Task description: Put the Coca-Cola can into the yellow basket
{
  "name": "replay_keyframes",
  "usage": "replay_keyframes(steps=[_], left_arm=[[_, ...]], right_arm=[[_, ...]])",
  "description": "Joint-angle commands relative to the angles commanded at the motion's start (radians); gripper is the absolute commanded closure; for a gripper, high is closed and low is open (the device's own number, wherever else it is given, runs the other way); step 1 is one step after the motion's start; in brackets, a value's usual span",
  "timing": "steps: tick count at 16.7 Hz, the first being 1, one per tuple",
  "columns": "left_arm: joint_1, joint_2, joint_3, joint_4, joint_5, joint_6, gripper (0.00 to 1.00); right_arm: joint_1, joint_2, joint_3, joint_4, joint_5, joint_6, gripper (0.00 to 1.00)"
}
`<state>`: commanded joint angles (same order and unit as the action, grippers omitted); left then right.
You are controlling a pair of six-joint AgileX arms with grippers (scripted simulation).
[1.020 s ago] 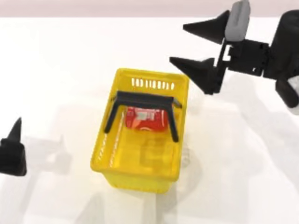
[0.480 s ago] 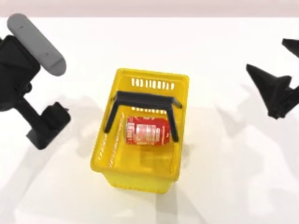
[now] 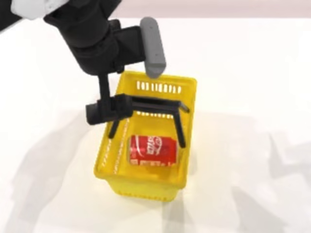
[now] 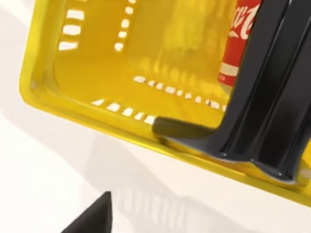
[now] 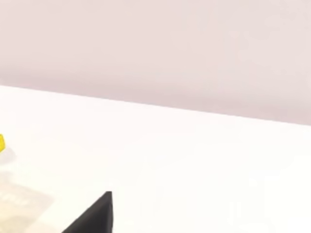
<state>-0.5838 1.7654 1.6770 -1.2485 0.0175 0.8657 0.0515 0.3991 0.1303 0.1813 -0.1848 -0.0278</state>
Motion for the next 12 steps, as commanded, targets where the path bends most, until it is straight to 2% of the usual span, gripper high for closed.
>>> replay_keyframes(steps=[3, 6, 8, 12], left_arm=[[-0.055, 0.190, 0.184, -0.122, -0.007, 0.092, 0.00], [-0.089, 0.316, 0.306, -0.201, -0.013, 0.152, 0.00], [-0.098, 0.351, 0.341, -0.222, -0.015, 0.168, 0.00], [-0.099, 0.354, 0.344, -0.224, -0.015, 0.169, 0.00]], right_arm=[[-0.023, -0.223, -0.076, -0.099, 0.098, 0.013, 0.00], [-0.037, -0.359, -0.119, -0.163, 0.164, 0.024, 0.00], [-0.041, -0.396, -0.130, -0.180, 0.183, 0.028, 0.00], [-0.041, -0.399, -0.130, -0.181, 0.185, 0.028, 0.00]])
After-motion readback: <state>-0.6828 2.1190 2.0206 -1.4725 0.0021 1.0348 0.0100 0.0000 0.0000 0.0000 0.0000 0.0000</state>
